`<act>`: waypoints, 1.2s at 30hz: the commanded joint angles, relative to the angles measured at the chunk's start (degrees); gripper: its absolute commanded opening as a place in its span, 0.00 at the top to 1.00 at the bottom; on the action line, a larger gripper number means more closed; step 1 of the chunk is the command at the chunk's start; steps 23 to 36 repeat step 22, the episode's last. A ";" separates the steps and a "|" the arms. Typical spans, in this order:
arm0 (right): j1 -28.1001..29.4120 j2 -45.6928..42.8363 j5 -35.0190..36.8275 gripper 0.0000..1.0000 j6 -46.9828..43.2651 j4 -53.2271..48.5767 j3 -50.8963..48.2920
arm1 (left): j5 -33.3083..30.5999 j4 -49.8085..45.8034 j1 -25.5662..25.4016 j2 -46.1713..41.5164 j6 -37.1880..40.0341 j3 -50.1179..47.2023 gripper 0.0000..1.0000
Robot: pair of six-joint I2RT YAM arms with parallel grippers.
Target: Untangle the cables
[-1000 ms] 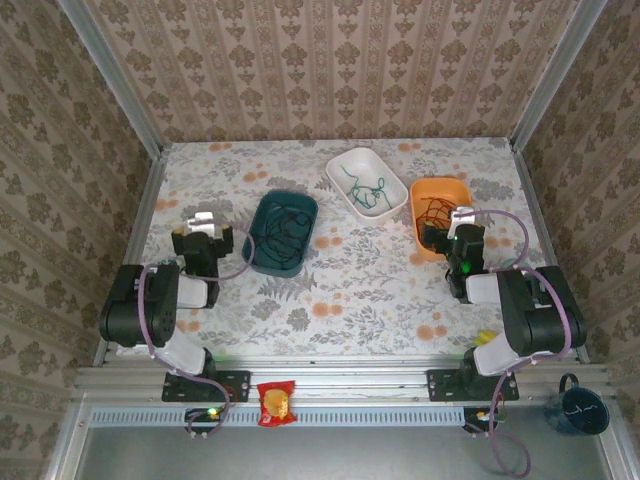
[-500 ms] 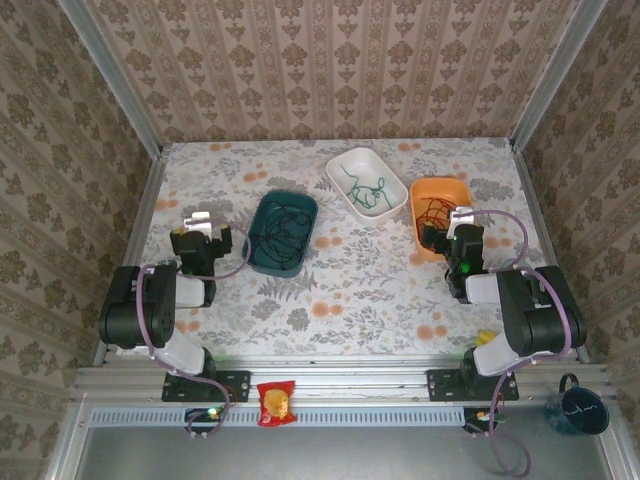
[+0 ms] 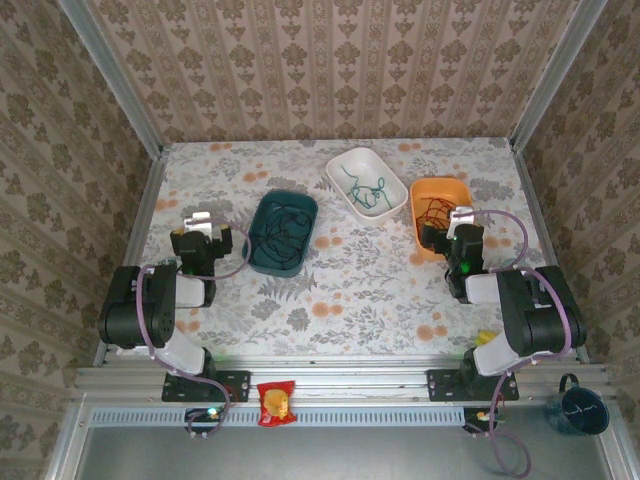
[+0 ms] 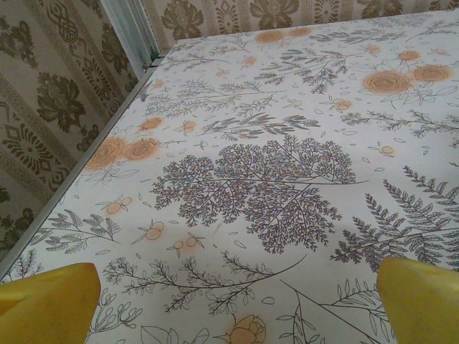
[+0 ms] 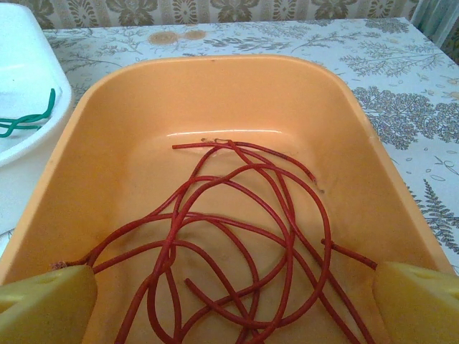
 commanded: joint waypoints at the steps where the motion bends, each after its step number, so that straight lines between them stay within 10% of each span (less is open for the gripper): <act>1: 0.17 0.21 -0.22 0.00 -0.13 1.29 1.27 | 0.74 0.27 0.24 -0.79 -1.31 0.45 0.00; 36: -1.39 0.30 -6.86 0.00 -0.77 0.12 1.89 | 0.67 0.16 0.24 -0.80 -1.37 0.53 0.00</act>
